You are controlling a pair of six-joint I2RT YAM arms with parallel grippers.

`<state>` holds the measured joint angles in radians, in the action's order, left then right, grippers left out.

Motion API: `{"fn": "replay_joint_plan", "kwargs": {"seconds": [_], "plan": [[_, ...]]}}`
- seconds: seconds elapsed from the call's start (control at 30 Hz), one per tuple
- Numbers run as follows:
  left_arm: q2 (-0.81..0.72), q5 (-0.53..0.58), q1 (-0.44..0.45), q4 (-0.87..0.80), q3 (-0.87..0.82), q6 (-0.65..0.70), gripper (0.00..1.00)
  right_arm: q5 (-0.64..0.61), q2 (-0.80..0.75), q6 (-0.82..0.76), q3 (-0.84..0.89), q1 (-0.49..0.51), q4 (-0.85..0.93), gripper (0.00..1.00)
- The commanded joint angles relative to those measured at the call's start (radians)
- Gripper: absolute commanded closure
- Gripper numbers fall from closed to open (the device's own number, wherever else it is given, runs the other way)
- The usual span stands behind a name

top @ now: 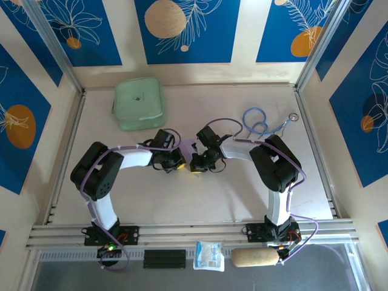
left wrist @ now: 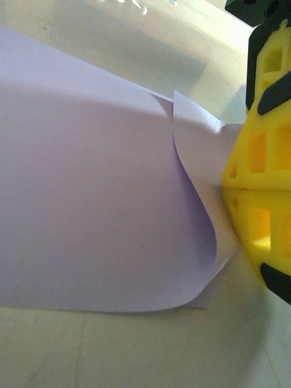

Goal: Fold a paper plane with a square sheet of paper (pick it up from the middle)
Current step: Third fold the triangle at the center of the table.

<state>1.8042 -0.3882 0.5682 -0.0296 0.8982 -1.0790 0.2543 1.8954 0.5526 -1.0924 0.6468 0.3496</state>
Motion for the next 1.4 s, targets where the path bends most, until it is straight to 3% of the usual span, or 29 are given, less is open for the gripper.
{"fn": "replay_joint_plan", "kwargs": {"seconds": [0.0,1.37], "plan": [[0.074,0.073,0.004,-0.128,-0.039,0.019,0.98,-0.001,-0.020,-0.036,-0.005,-0.005,0.088,0.96],[0.094,0.072,0.004,-0.156,-0.023,0.042,0.99,-0.060,-0.071,-0.029,-0.006,0.002,0.144,0.96]]}}
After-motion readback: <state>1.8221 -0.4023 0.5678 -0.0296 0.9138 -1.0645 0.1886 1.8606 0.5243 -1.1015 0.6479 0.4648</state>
